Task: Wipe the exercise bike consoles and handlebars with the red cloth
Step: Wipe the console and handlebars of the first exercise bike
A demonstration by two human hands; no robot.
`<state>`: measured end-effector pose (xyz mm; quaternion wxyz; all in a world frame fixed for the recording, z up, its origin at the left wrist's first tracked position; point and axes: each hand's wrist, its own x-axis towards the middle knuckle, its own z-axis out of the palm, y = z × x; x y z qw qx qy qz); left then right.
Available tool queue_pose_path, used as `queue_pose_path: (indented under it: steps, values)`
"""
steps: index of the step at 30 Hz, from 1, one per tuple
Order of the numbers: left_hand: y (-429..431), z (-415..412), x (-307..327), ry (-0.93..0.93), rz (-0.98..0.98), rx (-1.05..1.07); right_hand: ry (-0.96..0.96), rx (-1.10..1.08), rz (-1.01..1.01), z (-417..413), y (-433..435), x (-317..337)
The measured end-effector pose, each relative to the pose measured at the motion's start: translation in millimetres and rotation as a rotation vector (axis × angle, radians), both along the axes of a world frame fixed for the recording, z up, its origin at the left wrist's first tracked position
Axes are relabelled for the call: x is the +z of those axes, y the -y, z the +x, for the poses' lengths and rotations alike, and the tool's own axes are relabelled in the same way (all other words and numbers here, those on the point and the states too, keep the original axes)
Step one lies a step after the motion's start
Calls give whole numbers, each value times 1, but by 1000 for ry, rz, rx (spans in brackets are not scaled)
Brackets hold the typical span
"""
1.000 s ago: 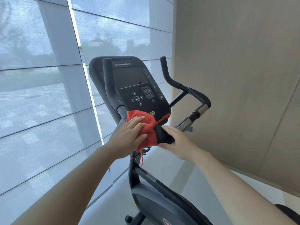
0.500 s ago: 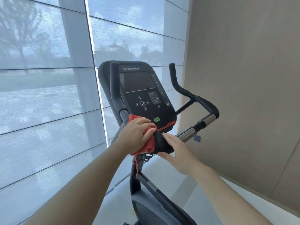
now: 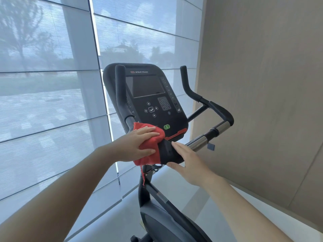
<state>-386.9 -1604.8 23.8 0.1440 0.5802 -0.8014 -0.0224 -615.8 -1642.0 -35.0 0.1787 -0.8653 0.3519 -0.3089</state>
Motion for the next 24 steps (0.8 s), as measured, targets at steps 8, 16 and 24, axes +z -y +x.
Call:
queue_pose_path:
  steps: [8, 16, 24]
  values:
    - [14, -17, -2, -171, -177, 172, 22, 7, -6, 1, -1, 0]
    - [7, -24, 0, -76, -134, 189, 24, 2, -2, 1, -2, 0]
    - [8, -24, -1, -52, -125, 183, 30, -13, -37, 1, 3, -5]
